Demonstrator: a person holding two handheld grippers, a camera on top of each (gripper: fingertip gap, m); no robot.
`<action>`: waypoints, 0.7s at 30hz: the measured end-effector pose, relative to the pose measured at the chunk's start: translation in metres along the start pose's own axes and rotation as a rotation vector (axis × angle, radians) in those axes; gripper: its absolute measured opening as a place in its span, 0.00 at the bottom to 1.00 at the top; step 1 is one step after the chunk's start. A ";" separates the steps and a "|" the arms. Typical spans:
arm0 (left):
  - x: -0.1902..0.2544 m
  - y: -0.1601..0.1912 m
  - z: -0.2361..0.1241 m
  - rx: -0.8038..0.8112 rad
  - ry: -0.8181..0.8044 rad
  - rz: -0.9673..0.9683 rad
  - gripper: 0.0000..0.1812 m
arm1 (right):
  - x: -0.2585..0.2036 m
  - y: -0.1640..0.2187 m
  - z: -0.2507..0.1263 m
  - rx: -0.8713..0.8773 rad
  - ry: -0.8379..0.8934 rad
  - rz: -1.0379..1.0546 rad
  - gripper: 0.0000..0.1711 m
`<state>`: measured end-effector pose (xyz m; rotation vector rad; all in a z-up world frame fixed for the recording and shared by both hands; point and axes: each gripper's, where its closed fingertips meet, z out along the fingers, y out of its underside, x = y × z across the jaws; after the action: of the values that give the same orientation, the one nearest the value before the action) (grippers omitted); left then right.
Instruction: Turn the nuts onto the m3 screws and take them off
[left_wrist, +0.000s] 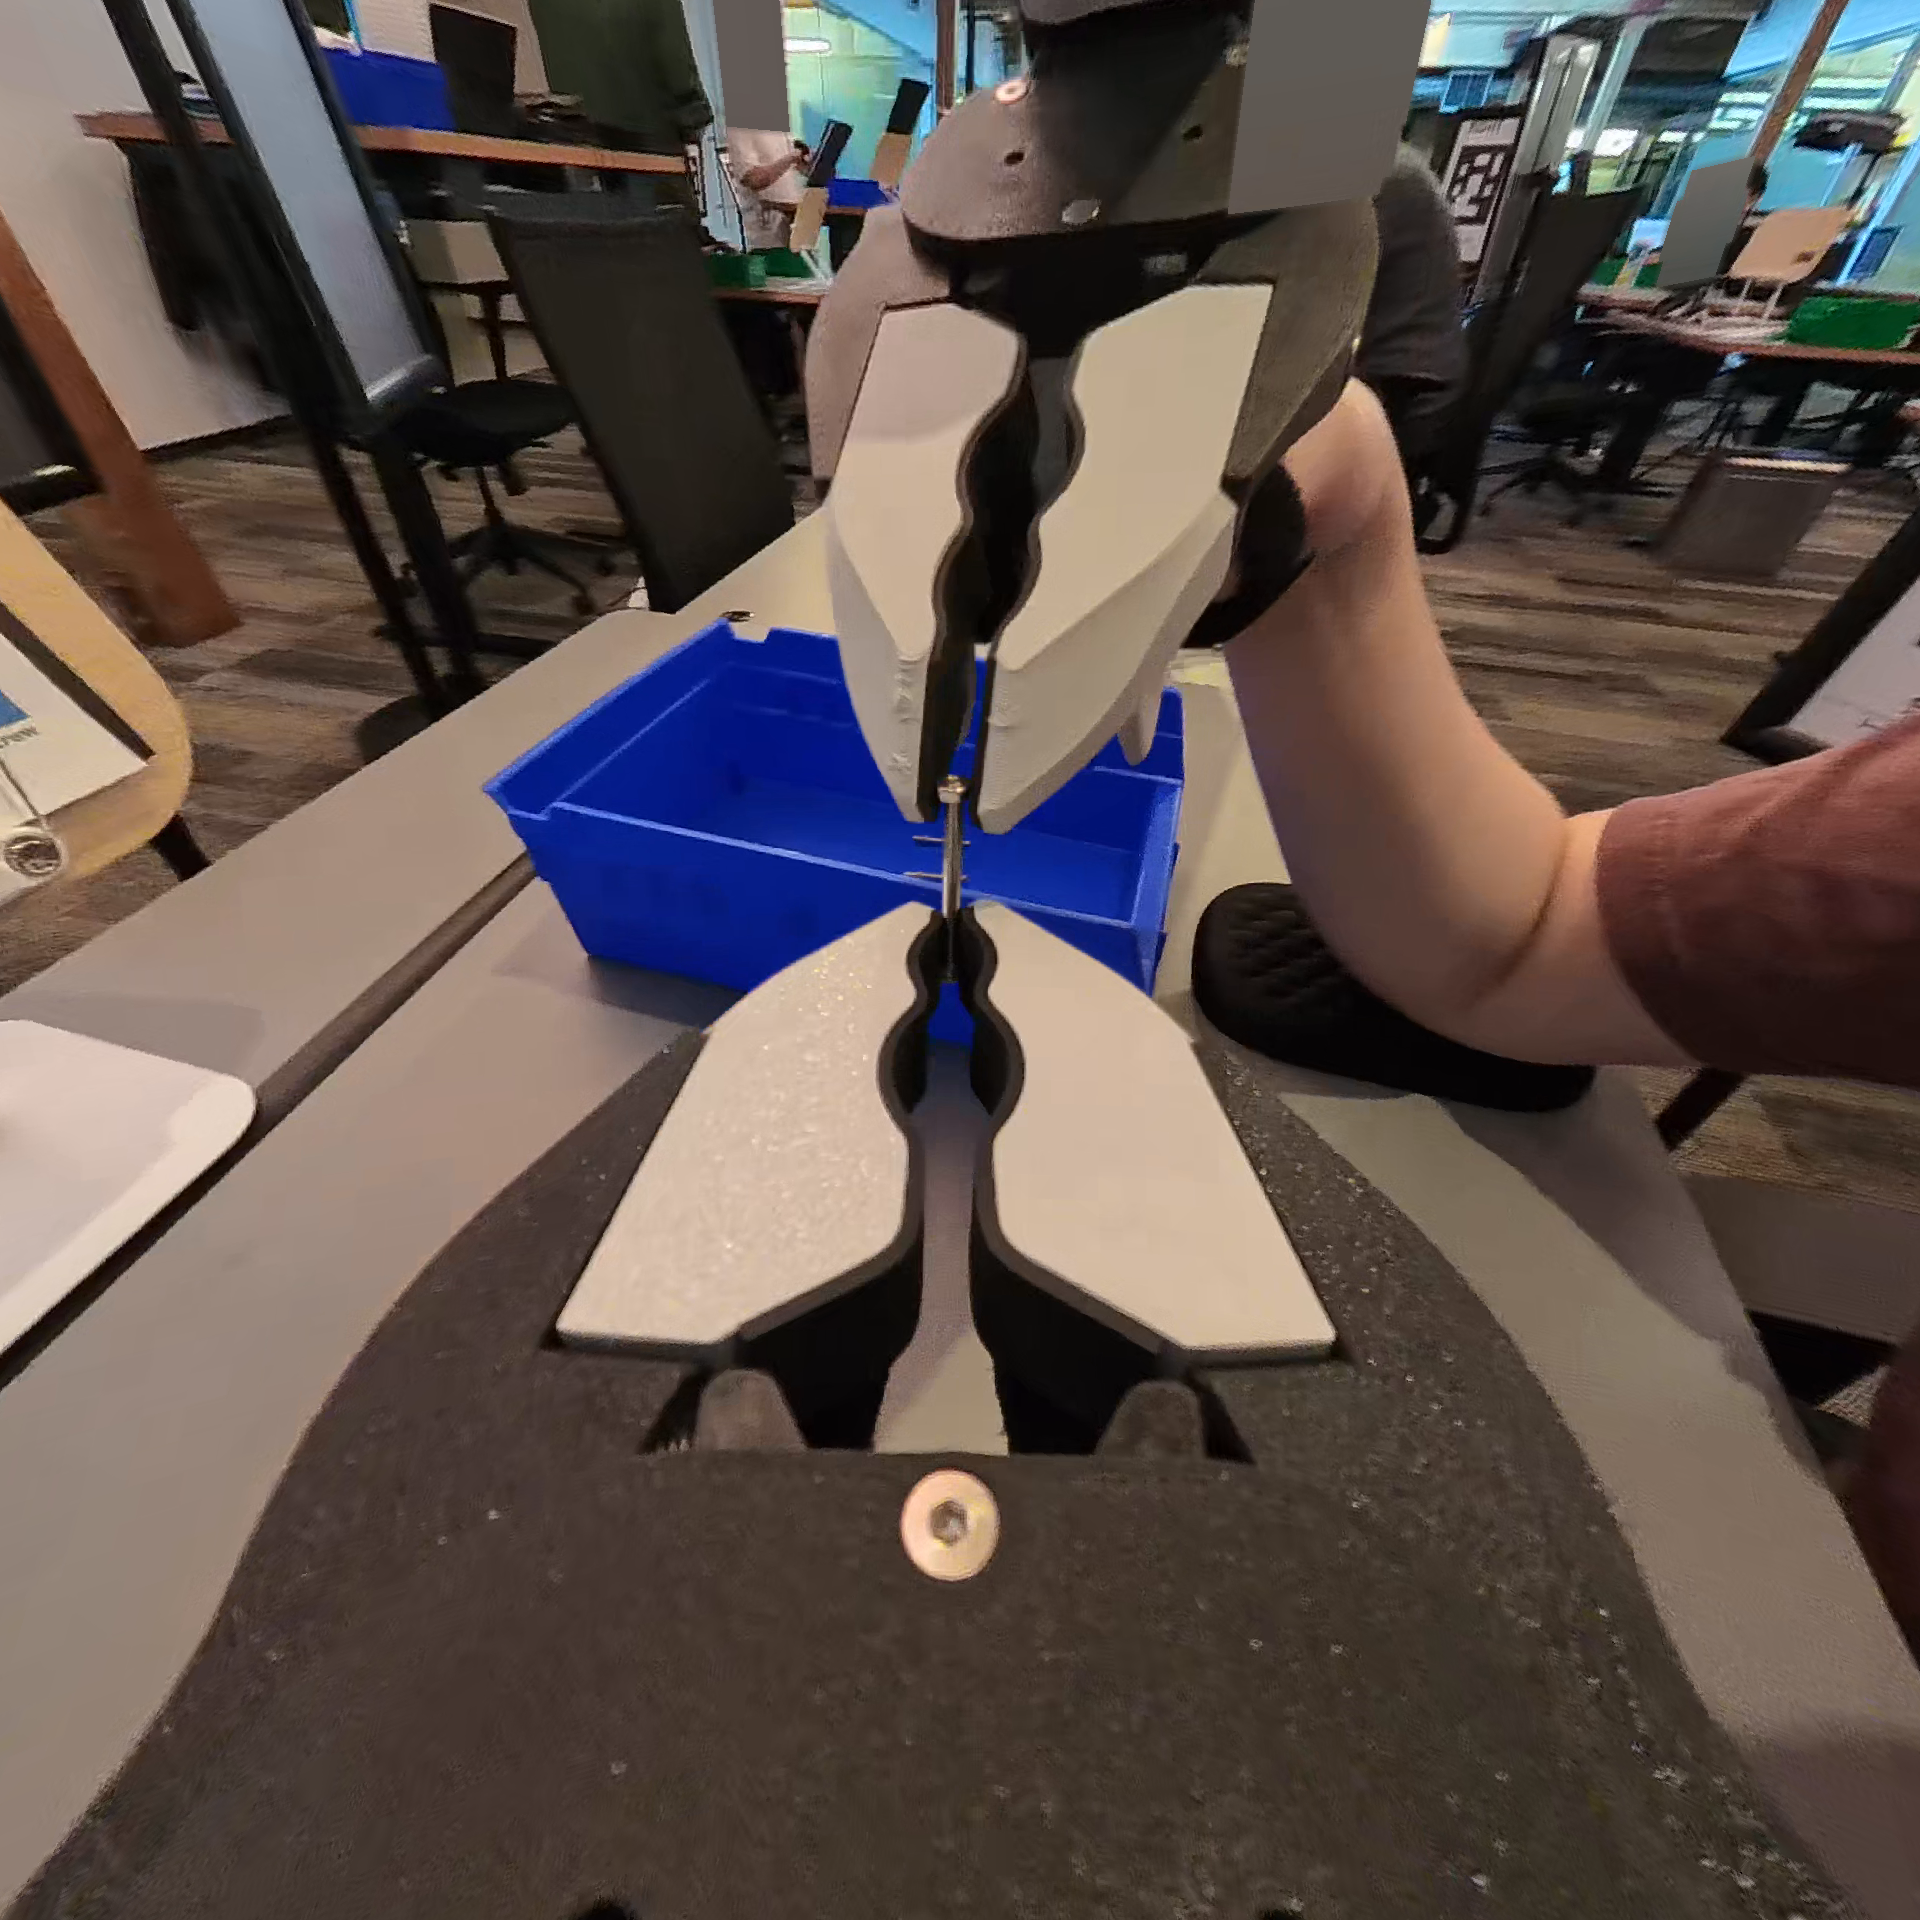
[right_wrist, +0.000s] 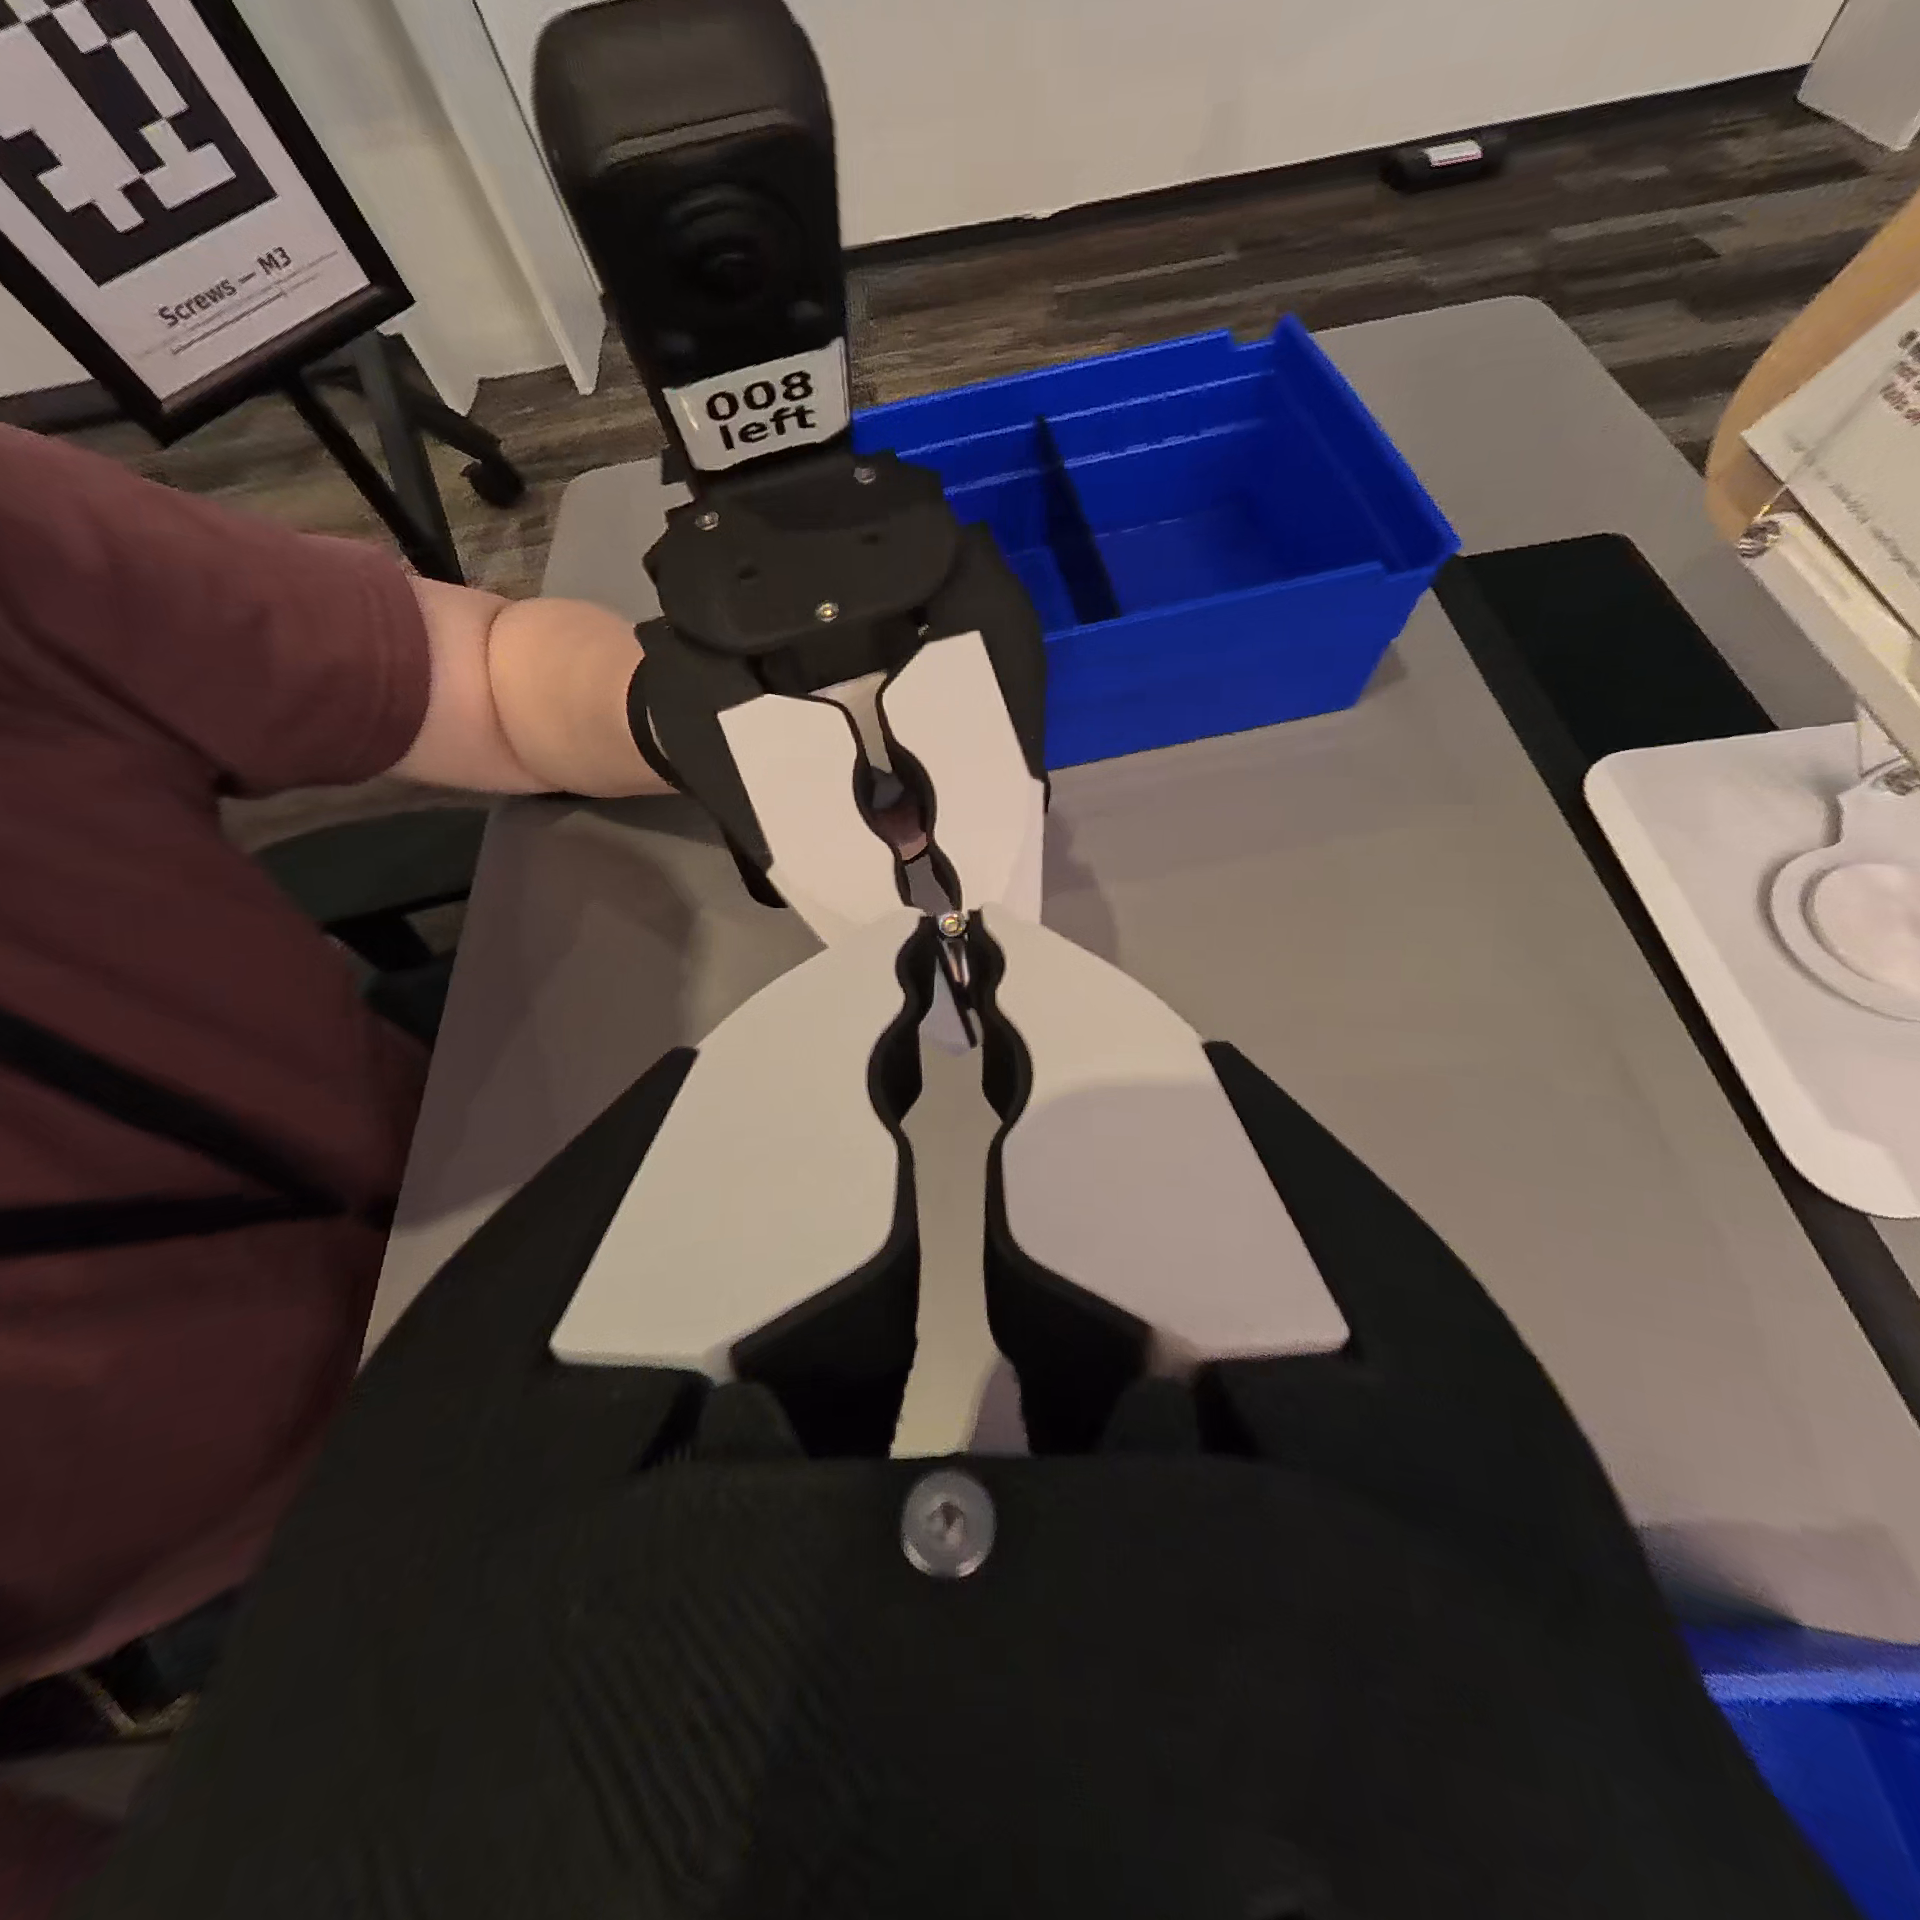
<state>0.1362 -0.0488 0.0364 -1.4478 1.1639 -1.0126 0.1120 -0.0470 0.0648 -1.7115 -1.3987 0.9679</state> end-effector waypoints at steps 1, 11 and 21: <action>0.000 0.000 0.000 -0.007 -0.005 0.011 0.01 | 0.000 0.000 0.000 -0.004 0.002 -0.007 0.04; 0.021 -0.014 -0.005 0.070 0.144 -0.019 0.01 | -0.017 -0.002 -0.009 0.034 -0.069 -0.225 0.14; 0.031 -0.016 -0.005 0.087 0.206 -0.030 0.01 | -0.028 -0.013 -0.012 0.128 -0.154 -0.245 0.08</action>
<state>0.1401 -0.0796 0.0535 -1.3192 1.2310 -1.2407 0.1133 -0.0736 0.0848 -1.3593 -1.5680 1.0429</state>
